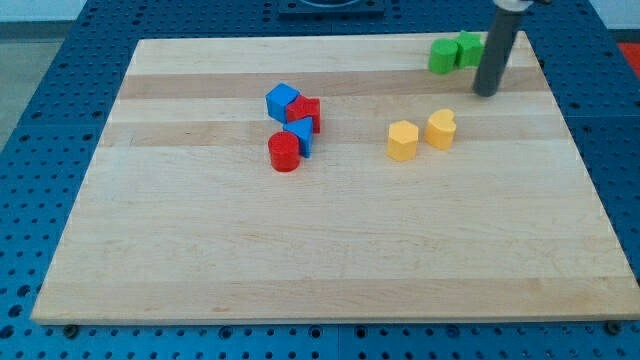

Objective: Move the green blocks close to yellow blocks

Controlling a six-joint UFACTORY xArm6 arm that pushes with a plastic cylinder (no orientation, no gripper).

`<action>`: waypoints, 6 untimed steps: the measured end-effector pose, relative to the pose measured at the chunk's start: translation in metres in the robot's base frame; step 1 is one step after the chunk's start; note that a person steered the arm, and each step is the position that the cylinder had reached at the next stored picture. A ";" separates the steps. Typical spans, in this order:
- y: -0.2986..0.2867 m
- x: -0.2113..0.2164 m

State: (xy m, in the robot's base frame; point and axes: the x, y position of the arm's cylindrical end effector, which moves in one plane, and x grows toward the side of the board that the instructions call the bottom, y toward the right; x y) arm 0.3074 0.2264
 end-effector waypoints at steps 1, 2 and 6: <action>0.033 -0.046; 0.053 -0.087; -0.096 -0.073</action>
State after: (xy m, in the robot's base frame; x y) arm 0.2341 0.1303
